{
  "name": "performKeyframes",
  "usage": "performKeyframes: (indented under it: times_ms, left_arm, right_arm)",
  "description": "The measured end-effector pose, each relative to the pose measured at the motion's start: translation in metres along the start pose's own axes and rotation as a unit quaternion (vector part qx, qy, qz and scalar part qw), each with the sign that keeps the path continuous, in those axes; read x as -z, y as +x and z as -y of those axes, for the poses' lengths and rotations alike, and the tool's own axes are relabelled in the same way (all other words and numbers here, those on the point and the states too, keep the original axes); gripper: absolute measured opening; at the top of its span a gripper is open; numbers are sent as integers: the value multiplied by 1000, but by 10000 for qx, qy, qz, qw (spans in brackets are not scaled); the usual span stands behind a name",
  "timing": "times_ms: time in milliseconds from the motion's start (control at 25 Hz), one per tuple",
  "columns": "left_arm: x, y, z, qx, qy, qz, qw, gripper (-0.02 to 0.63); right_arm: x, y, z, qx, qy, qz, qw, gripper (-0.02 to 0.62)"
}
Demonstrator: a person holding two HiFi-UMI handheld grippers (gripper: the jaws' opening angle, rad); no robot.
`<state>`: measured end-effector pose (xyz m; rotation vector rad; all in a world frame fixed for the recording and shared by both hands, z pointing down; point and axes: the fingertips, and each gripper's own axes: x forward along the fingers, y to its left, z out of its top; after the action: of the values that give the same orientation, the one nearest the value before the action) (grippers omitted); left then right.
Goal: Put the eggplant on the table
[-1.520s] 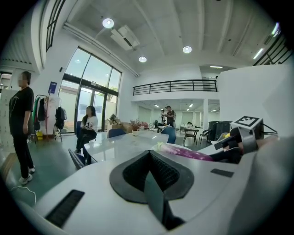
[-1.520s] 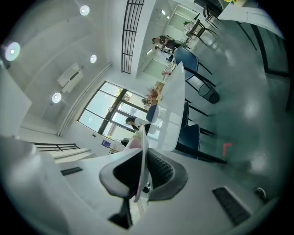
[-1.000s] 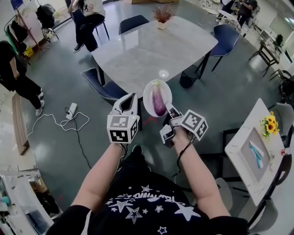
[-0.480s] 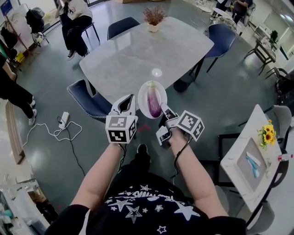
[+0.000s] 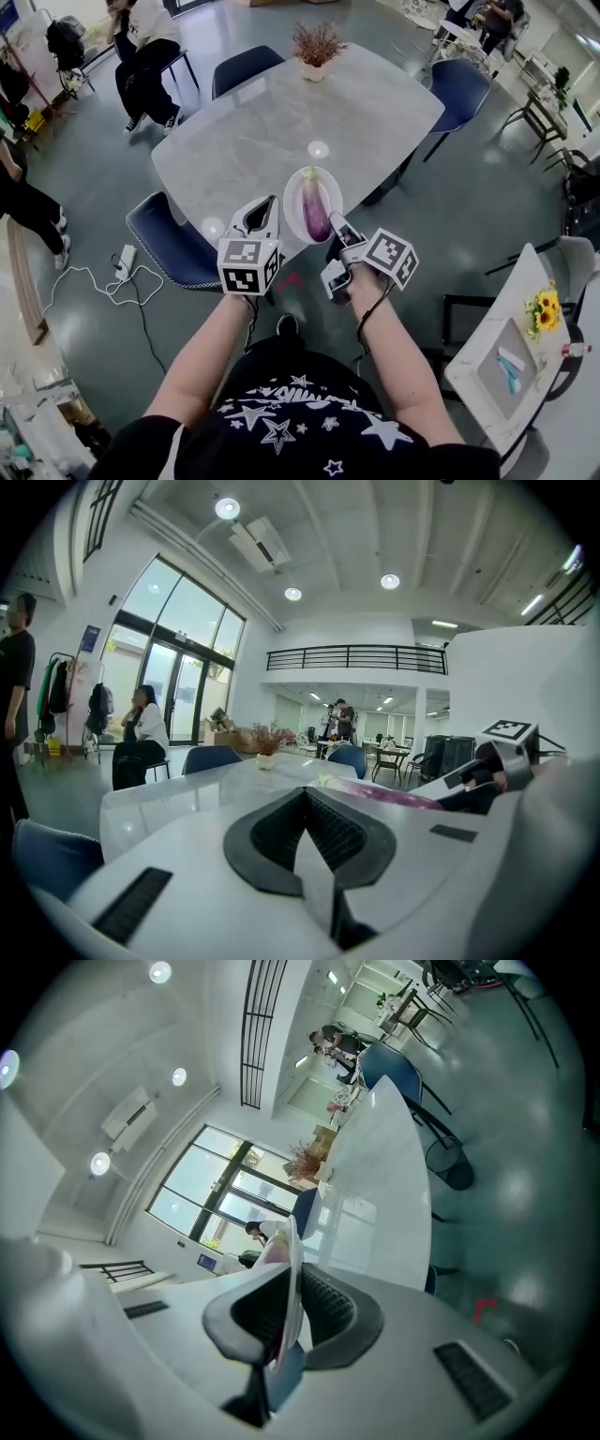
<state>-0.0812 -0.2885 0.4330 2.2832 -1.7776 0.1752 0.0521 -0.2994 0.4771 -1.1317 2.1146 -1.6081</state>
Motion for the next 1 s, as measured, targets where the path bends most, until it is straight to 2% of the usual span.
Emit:
performKeyframes:
  times_ms: [280,600,1000]
  left_arm:
    - [-9,47,-7,93,-21,-67,9999,6]
    - [-17,89,-2,-33,-35,-58,10000,6]
    - [-42,159,-52,-934,-229,11,9954,6]
  right_arm:
    - [-43,27,5,-63,91,133,9999,29]
    - [-85,55,20,-161,108,-5,9998,29]
    - [-146,154,23,-556,-131,-699,9959,29]
